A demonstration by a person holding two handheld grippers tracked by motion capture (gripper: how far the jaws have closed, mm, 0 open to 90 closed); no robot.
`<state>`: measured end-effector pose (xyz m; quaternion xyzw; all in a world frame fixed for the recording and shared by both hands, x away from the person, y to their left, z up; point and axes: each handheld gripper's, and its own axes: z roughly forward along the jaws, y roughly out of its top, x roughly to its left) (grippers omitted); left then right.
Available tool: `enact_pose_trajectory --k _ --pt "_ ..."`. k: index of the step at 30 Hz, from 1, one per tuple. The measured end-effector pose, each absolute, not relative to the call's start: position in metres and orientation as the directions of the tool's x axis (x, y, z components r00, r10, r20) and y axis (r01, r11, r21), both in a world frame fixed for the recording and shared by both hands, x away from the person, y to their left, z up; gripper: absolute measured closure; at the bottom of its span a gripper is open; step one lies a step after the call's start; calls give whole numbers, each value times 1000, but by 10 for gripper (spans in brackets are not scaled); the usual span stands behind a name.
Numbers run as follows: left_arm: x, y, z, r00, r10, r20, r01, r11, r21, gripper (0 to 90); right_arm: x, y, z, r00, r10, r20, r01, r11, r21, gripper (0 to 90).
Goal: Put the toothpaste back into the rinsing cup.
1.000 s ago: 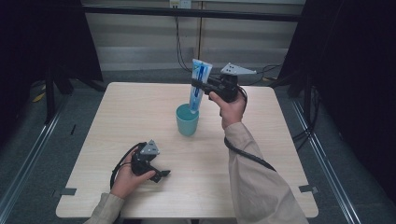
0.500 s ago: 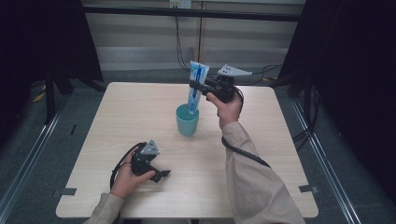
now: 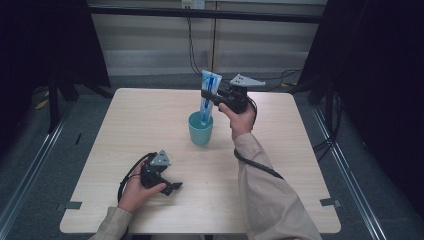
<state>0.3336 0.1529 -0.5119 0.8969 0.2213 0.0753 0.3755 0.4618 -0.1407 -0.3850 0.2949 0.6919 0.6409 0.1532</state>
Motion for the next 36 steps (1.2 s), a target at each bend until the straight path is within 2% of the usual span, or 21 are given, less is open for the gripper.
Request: enact_pose_trajectory --k 36 --pt "334 153 -512 891 454 -30 339 -619 708 0 451 -125 -433 -776 600 193 279 51 959 688"
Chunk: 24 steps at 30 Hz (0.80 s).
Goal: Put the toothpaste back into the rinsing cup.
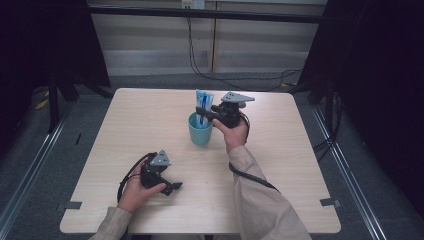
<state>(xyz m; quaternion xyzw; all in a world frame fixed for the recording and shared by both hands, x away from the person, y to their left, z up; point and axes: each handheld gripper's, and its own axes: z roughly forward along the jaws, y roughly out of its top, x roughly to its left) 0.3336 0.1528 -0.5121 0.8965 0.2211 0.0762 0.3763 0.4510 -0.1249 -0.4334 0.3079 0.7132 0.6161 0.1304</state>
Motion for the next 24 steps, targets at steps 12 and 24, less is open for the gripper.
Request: enact_pose_trajectory --k 12,24 --pt "333 153 -512 890 454 -30 341 -621 706 0 450 -123 -438 -778 598 195 280 51 959 683" --pt "333 153 -512 890 454 -30 341 -621 706 0 449 -134 -435 -754 630 187 284 56 957 671"
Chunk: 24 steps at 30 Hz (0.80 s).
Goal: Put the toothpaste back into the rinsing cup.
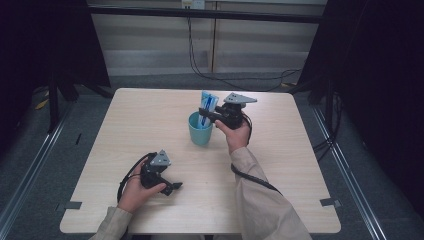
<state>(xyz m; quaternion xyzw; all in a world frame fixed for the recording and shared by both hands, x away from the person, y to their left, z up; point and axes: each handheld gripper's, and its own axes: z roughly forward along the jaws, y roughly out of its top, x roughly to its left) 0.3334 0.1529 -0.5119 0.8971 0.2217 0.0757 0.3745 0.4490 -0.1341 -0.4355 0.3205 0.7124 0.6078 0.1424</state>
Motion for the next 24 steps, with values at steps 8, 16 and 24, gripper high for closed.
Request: enact_pose_trajectory --k 8,16,24 --pt "333 153 -512 890 455 -30 341 -621 706 0 448 -142 -435 -736 651 189 284 44 958 666" --pt "333 153 -512 890 454 -29 340 -620 707 0 448 -147 -432 -717 670 192 283 29 959 635" --pt "333 153 -512 890 456 -32 342 -618 708 0 449 -150 -428 -709 679 190 281 24 960 628"
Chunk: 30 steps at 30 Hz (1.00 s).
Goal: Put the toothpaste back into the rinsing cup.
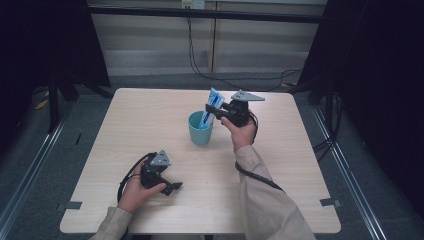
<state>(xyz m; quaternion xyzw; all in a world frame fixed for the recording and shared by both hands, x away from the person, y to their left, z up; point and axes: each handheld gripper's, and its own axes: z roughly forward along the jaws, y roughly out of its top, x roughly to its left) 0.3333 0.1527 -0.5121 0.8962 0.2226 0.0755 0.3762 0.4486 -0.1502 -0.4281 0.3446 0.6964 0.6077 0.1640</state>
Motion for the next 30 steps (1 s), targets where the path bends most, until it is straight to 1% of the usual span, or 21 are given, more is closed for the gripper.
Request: enact_pose_trajectory --k 11,16,26,30 --pt "333 153 -512 890 456 -32 342 -618 708 0 449 -152 -429 -697 696 173 287 49 957 596" --pt "333 153 -512 890 456 -32 342 -618 708 0 449 -153 -430 -691 703 171 297 61 953 558" --pt "333 153 -512 890 454 -31 340 -619 707 0 447 -158 -431 -690 703 171 306 69 950 531" --pt "333 153 -512 890 454 -31 341 -621 705 0 446 -158 -431 -689 706 168 317 84 945 482"
